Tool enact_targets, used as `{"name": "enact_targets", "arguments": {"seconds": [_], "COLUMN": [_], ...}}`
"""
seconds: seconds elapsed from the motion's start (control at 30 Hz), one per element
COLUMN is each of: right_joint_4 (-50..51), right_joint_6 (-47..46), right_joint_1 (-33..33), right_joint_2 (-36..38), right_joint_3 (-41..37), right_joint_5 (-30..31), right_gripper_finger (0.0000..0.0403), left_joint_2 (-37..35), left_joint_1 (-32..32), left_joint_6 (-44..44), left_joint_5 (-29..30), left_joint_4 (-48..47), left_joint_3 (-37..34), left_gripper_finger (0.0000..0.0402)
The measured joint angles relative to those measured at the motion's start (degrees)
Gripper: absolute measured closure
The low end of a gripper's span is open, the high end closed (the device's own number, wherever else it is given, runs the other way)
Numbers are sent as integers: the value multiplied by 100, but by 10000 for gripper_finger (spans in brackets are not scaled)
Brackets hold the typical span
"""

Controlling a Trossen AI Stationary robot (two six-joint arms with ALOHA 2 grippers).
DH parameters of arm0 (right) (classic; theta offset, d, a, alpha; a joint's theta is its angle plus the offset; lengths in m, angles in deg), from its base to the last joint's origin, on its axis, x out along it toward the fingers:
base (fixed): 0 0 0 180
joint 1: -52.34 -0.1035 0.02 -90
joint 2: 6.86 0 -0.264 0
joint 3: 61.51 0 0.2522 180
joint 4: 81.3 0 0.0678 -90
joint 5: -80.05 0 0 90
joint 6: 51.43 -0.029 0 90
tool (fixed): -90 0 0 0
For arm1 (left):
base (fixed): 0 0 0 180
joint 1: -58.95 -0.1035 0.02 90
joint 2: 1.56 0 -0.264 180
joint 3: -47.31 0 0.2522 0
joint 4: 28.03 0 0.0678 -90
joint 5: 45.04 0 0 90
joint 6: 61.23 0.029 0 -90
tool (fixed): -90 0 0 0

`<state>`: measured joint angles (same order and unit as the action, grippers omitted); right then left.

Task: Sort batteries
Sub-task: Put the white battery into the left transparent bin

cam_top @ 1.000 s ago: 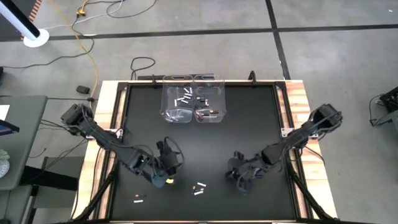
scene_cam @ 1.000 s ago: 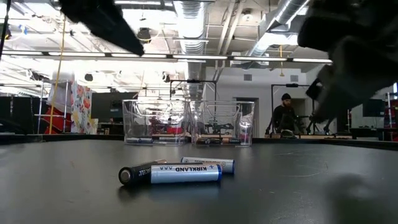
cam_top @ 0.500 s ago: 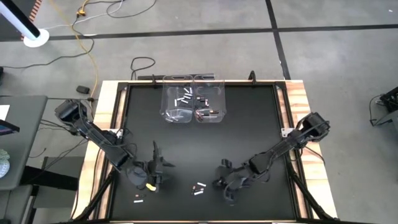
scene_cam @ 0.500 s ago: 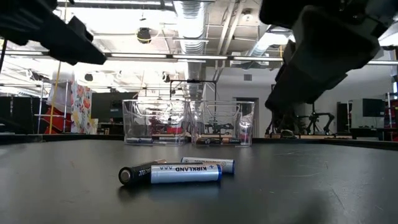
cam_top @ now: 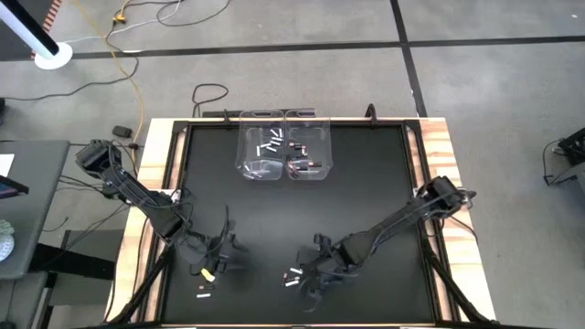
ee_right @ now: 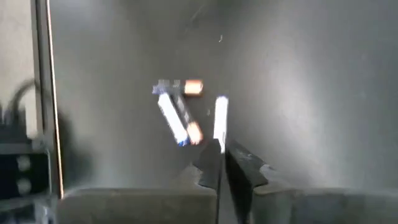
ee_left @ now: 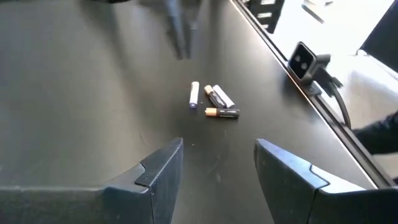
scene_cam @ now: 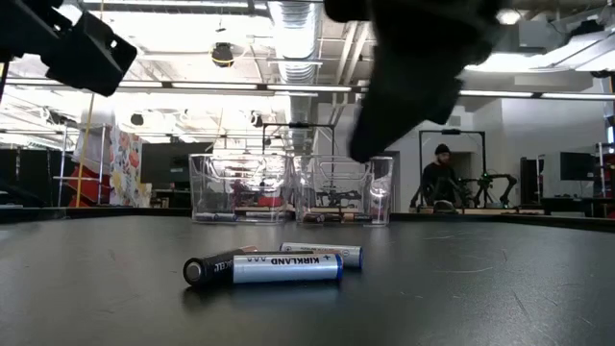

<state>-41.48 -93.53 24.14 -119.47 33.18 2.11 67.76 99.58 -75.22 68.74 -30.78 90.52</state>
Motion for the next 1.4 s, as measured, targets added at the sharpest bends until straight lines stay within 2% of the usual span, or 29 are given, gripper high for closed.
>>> {"name": "enact_targets", "arguments": {"seconds": [0.23,0.4,0.53,0.87,1.4], "right_joint_4": [-39,-174,-447,-871,-633], "right_joint_6": [-137,270,429,611,617], "right_joint_1": [223,181,157,172,209], "right_joint_2": [-12,-130,-230,-770,-770], "right_joint_3": [94,92,92,87,94], "right_joint_5": [-1,-14,-16,-36,-36], "right_gripper_finger": [292,250,232,228,259], "left_joint_2": [-2,-2,0,2,0], "left_joint_1": [39,39,39,39,32], "left_joint_6": [338,436,438,535,552], "left_joint_5": [-84,-82,-83,-80,-73], "left_joint_4": [0,1,-1,-3,-1], "left_joint_3": [0,0,0,0,0], "left_gripper_finger": [207,207,207,207,207]}}
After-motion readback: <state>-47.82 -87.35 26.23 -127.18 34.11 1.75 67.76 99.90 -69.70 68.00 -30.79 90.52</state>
